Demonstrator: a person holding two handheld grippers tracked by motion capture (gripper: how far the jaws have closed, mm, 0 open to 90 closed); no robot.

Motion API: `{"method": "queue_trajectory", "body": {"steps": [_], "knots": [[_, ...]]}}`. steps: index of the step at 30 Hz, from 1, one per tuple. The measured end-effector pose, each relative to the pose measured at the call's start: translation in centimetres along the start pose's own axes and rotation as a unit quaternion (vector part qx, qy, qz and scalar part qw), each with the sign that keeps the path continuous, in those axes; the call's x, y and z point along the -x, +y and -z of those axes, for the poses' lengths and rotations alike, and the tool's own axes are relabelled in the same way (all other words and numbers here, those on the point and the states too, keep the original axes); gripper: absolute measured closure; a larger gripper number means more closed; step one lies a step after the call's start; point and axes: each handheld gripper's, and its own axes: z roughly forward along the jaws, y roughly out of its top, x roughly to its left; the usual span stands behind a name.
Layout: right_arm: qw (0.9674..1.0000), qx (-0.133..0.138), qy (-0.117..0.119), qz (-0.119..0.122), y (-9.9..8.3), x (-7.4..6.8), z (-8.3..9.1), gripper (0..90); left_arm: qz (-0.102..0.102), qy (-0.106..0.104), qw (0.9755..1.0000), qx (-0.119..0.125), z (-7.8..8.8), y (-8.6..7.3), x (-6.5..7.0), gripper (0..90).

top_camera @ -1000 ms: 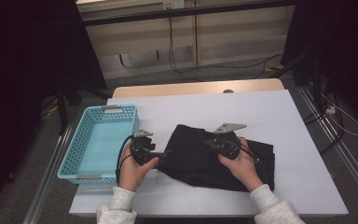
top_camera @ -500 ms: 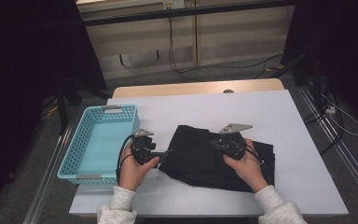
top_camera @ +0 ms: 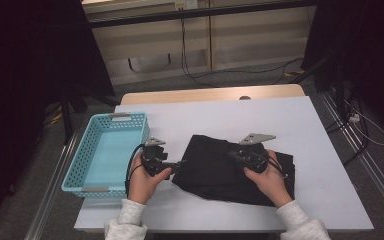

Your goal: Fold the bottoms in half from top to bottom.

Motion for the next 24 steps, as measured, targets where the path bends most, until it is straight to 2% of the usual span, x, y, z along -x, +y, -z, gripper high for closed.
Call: {"method": "queue_trajectory", "body": {"steps": [24], "knots": [[0.9999, -0.001, -0.01, -0.005, -0.8, 0.7, 1.3, 90.0, -0.005, -0.004, 1.0, -0.003, -0.4, 0.4, 0.3, 17.4]]}}
